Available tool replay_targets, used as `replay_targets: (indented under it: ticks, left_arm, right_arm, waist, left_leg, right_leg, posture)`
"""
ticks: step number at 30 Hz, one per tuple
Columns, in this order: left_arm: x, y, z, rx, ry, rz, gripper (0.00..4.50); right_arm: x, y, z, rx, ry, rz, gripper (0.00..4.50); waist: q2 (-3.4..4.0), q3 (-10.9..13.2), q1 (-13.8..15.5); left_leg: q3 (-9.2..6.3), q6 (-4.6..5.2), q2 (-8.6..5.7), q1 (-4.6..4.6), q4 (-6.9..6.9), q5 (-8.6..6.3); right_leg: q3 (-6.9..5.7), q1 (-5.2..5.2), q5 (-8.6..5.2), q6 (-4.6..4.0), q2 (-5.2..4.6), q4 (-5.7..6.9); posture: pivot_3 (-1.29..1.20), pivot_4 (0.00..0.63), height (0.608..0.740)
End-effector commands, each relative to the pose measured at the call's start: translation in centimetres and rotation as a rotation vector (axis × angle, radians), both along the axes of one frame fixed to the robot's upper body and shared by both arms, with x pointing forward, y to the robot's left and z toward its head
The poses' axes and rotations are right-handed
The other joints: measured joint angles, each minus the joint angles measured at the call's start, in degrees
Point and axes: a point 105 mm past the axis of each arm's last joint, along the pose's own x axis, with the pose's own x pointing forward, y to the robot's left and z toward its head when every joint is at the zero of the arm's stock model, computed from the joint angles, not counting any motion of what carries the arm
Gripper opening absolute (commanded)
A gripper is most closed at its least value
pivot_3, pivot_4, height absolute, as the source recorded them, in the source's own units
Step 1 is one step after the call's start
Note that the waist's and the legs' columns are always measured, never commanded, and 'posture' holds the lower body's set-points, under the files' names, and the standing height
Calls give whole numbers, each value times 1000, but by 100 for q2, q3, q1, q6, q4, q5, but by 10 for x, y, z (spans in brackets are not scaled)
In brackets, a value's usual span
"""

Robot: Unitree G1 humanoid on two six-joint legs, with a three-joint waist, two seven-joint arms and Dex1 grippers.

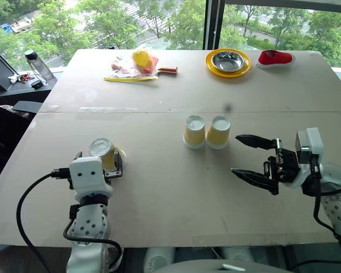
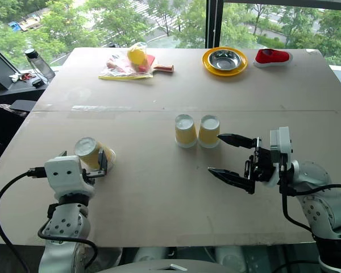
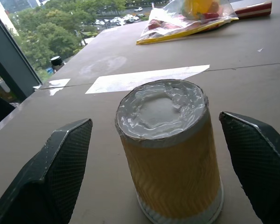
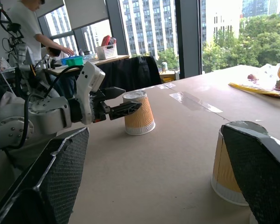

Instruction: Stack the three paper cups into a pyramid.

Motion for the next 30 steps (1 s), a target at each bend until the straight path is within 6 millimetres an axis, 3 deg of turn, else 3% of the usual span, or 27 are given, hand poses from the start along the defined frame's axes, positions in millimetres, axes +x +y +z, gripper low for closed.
replay_targets:
  ticks: [1, 24, 25, 27, 30]
  left_arm:
    - [4, 10, 8, 38, -43, 20, 4500]
    - [28, 12, 4, 17, -95, -83, 4500]
    - [28, 12, 4, 18, -97, -84, 4089]
    - [29, 12, 4, 18, -101, -85, 3682]
    - [30, 12, 4, 18, -104, -88, 2303]
  right_arm:
    - [-4, 6, 11, 11, -51, 19, 4473]
    - [-10, 12, 17, 38, -44, 62, 4473]
    - [-11, 11, 17, 37, -42, 66, 4500]
    - [-12, 11, 17, 39, -34, 78, 4500]
    - [-13, 11, 18, 51, -32, 85, 4500]
  waist:
    - [0, 0, 1]
    - [-3, -4, -3]
    - [-3, -4, -3]
    - [-4, -4, -2]
    - [-4, -4, -1]
  left_leg:
    - [0, 0, 0, 0, 1, 0]
    - [1, 0, 10, 0, 4, 0]
    - [1, 0, 11, 0, 4, 0]
    - [0, 0, 11, 0, 4, 0]
    - [0, 0, 11, 0, 4, 0]
  right_leg:
    - [0, 0, 0, 0, 0, 0]
    - [-1, 0, 1, 1, -2, 4]
    - [-1, 0, 1, 1, -2, 4]
    - [-2, 0, 1, 1, -2, 4]
    - [-2, 0, 1, 1, -2, 4]
  posture:
    - [0, 150, 740]
    - [0, 150, 740]
    - [0, 150, 740]
    - [0, 150, 740]
    - [0, 150, 740]
